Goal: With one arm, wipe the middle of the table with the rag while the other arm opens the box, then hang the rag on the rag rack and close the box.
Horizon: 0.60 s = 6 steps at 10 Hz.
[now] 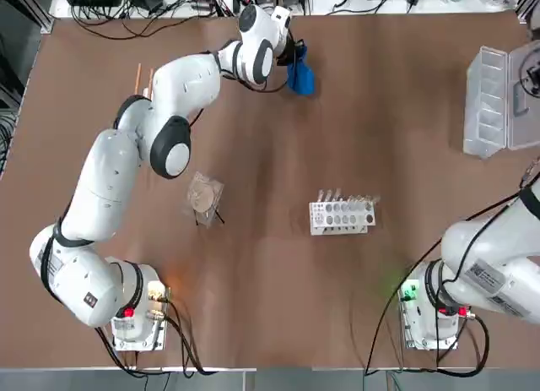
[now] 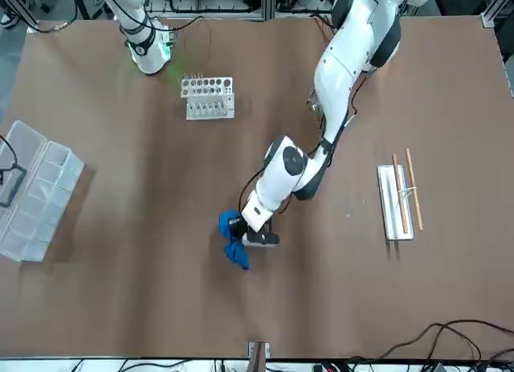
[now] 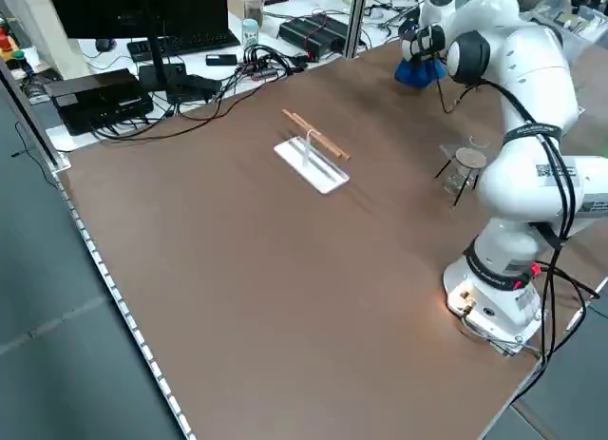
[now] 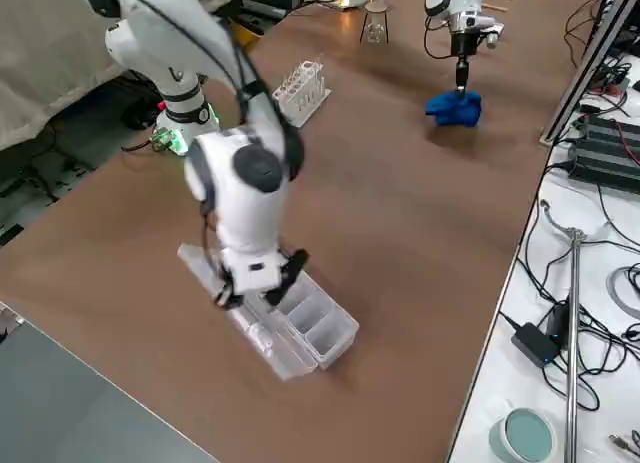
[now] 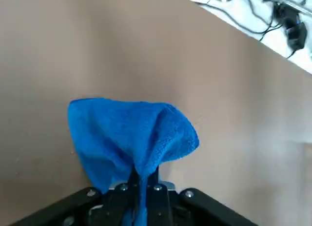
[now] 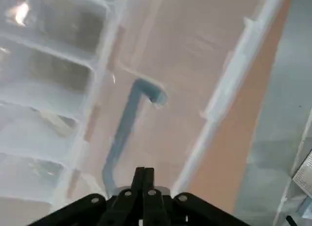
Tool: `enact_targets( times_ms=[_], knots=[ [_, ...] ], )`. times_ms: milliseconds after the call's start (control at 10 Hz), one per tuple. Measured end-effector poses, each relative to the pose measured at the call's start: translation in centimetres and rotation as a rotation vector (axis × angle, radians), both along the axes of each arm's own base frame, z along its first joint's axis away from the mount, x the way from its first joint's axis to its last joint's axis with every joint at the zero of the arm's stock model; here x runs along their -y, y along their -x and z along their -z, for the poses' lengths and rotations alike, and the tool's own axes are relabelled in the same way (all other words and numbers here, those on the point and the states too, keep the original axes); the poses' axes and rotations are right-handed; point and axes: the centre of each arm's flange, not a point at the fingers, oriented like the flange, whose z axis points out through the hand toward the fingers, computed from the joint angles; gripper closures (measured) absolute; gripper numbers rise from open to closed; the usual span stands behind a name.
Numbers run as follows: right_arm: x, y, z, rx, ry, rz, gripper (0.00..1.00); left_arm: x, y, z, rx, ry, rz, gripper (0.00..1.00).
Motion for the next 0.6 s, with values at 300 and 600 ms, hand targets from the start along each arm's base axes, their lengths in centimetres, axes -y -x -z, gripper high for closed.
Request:
enact_targets(
  times_ms=[300,600],
  knots=[
    [2.3,1.2,3.5,0.053,-0.078,-0.032,0.99,-0.8,0.8,1.4,-0.196,-0.126,0.077,0.92],
    [1.6,0.3,5.2,0.061,-0.107,-0.062,0.99,-4.4,0.5,2.5,-0.378,-0.267,0.135,0.92]
  ],
)
